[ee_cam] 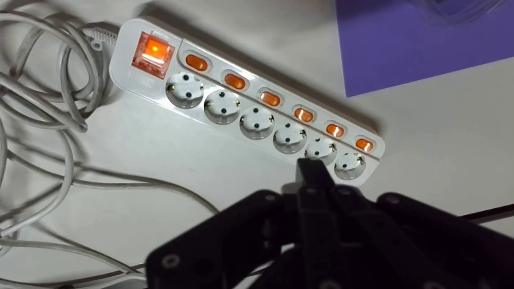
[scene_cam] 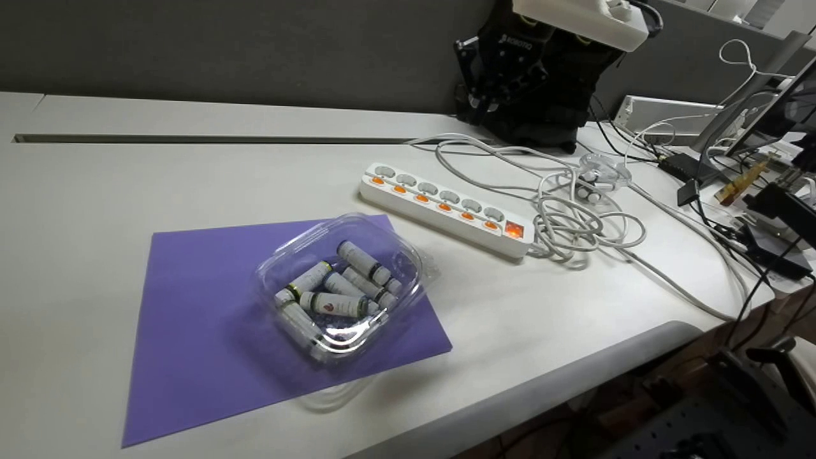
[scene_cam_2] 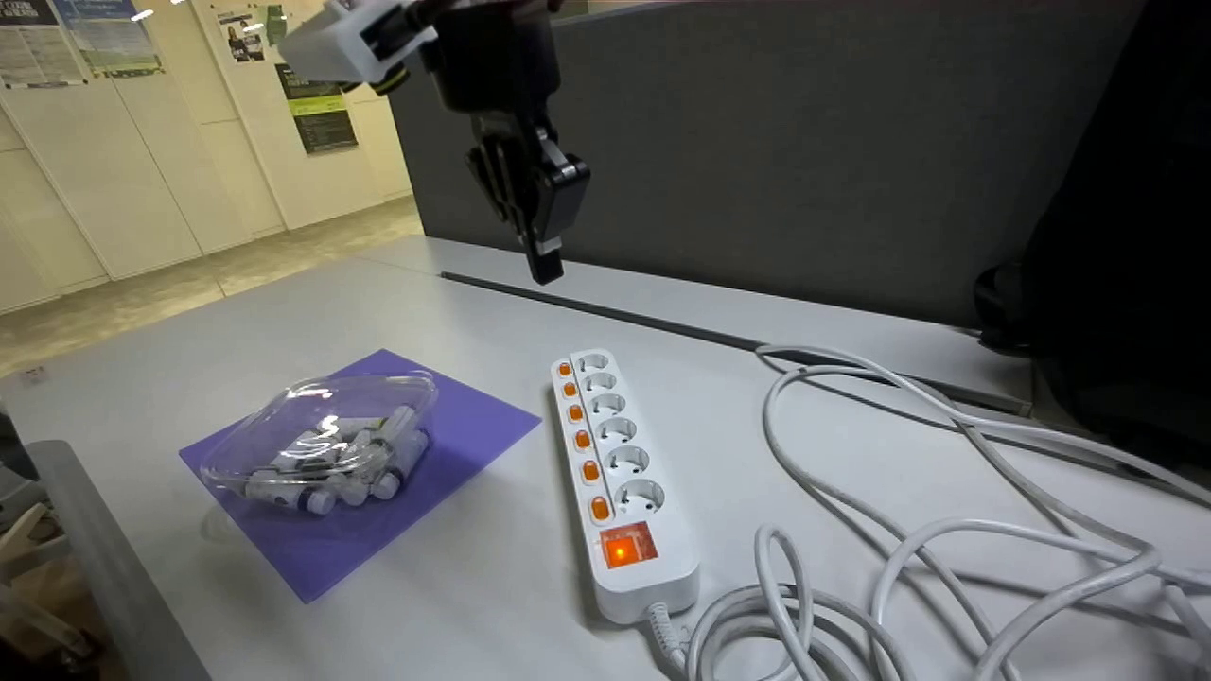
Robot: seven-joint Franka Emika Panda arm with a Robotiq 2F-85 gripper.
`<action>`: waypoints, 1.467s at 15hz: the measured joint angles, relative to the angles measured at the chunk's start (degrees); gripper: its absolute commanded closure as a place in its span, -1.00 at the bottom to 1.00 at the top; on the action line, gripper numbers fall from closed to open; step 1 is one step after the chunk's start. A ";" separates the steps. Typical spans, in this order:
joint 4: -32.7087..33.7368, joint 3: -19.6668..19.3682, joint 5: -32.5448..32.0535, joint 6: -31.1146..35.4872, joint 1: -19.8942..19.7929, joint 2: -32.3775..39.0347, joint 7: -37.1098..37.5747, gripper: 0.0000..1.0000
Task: Turn on the second switch from the left
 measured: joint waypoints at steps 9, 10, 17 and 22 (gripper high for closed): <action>6.67 -0.72 -3.97 -0.22 2.09 10.40 3.24 1.00; 8.10 -0.84 -4.13 -0.40 2.58 11.89 3.43 1.00; 15.79 -1.73 -5.82 -1.84 7.28 20.29 5.77 1.00; 19.53 -2.18 -5.83 -2.69 9.21 25.21 6.81 1.00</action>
